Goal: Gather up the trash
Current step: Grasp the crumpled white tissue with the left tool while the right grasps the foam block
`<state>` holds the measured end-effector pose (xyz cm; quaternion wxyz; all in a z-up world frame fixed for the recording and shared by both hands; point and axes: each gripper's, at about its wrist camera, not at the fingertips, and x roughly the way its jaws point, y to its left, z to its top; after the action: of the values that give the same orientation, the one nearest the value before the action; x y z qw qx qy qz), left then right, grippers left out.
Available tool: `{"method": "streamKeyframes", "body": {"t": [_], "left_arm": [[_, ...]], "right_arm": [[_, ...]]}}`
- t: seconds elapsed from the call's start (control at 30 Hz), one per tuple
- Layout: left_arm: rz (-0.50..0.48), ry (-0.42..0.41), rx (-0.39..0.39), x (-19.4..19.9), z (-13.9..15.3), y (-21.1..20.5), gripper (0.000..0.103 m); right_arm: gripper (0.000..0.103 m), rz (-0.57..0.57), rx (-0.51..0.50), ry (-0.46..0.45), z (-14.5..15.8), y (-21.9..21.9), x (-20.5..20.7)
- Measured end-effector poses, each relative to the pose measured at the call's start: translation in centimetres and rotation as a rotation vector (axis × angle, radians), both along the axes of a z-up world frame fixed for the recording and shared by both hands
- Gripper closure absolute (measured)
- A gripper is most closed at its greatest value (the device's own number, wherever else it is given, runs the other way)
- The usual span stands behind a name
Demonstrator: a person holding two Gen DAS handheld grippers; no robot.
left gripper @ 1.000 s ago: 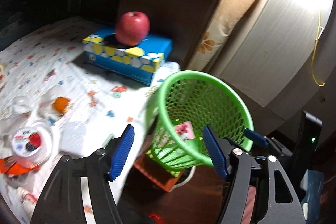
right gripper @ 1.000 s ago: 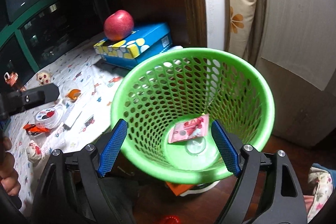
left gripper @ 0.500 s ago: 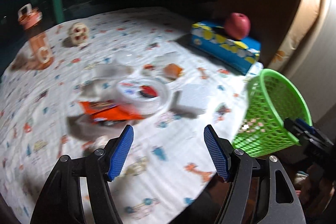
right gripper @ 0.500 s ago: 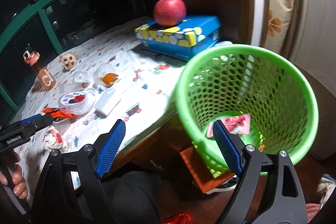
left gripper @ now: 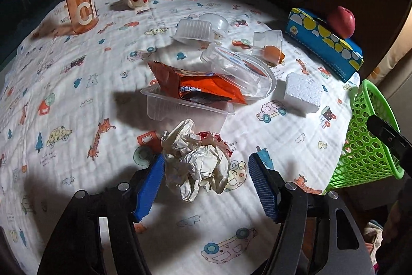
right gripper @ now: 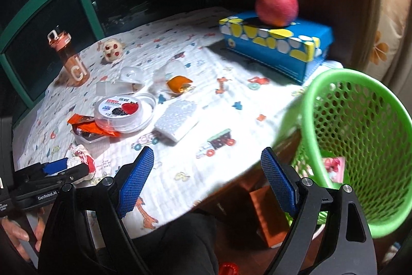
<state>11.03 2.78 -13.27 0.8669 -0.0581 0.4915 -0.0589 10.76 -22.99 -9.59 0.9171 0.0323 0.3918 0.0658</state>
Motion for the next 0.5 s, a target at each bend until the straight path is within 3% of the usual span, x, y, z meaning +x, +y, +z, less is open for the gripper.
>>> {"method": "streamKeyframes", "body": {"t": [0.27,0.5], "left_arm": [[-0.001,0.007,-0.041,-0.1,-0.4,1.4,0.066],[-0.011,0.005,-0.079,-0.5,0.1,2.2,0.077]], "right_arm": [[0.016,0.114,-0.017,0.044,-2.1,2.5,3.5],[0.012,0.189,-0.072,0.075,-4.0,4.1,6.8]]}}
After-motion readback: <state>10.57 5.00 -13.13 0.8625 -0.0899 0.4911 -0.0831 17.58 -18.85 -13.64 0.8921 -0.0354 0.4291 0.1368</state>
